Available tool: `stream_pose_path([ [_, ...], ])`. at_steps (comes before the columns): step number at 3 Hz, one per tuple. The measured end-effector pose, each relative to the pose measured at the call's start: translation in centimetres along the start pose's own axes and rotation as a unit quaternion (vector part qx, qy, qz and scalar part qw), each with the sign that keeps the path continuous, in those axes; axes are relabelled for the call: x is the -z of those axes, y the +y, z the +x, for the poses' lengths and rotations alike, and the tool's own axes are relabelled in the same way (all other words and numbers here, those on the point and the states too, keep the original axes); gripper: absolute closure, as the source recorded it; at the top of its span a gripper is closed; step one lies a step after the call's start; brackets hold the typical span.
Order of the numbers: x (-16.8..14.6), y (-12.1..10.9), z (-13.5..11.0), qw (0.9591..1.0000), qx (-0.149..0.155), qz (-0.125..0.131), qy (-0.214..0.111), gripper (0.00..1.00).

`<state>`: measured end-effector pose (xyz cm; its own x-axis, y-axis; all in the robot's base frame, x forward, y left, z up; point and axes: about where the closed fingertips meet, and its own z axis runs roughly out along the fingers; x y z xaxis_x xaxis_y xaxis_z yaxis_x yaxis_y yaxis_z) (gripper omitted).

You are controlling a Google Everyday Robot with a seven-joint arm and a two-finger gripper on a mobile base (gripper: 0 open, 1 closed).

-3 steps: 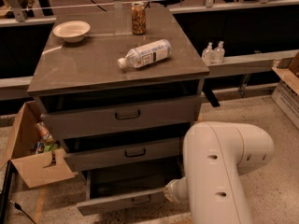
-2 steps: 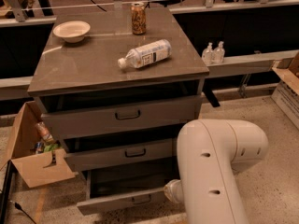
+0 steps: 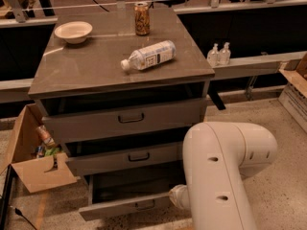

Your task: Close bottom drawer

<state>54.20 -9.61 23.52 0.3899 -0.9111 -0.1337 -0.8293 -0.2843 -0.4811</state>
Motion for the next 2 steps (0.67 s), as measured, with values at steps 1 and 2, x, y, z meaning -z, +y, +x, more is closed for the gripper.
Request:
stream_pose_path([
  [1,0.3,0.67,-0.04,0.9999,-0.007,-0.009,-0.003,0.83],
  [2,0.36,1.41,-0.09,0.9997,-0.014,-0.019,-0.006,1.0],
])
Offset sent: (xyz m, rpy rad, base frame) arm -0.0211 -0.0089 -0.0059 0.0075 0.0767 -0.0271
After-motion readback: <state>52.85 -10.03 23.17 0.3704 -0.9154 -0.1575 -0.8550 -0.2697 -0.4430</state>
